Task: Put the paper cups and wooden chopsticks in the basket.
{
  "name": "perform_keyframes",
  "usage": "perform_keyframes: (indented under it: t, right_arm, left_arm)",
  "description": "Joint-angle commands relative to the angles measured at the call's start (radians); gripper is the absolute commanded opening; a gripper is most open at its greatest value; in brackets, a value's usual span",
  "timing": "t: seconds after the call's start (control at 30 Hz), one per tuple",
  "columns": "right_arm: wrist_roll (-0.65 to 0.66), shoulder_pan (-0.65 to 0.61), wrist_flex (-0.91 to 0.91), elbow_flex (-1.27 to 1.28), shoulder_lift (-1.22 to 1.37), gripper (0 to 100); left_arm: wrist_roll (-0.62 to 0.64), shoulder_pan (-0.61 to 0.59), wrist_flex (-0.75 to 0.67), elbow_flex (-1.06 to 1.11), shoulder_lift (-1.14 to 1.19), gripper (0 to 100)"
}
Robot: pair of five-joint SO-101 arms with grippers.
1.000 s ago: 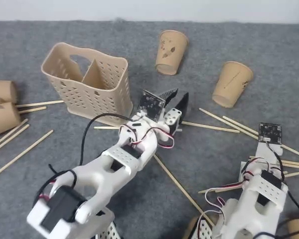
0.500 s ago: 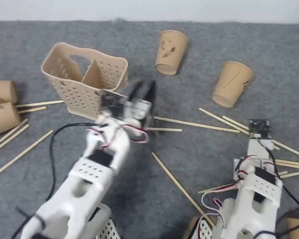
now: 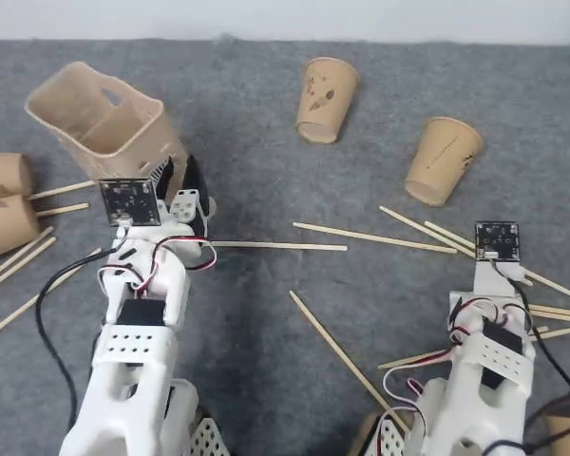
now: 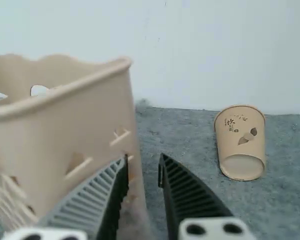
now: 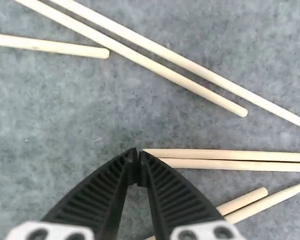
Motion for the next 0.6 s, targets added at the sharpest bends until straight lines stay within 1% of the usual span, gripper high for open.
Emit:
perform_keyframes:
  t: [0.0, 0.07, 0.27, 0.57]
  right_arm:
    - [-0.048, 0.012, -0.021, -0.051, -0.016, 0.9]
    - [-0.068, 0.008, -0.021, -0.058, -0.012, 0.9]
    - [-0.066, 0.001, -0.019, -0.058, -0.012, 0.9]
    - [-0.069, -0.002, -0.018, -0.077, -0.012, 0.9]
  left_arm:
    - [0.074, -0.012, 0.002, -0.005, -0.029, 10]
    - [0.074, 0.015, 0.002, -0.005, -0.029, 10]
    - [0.069, 0.095, 0.009, -0.004, -0.029, 10]
    - [0.071, 0.114, 0.011, -0.005, -0.031, 10]
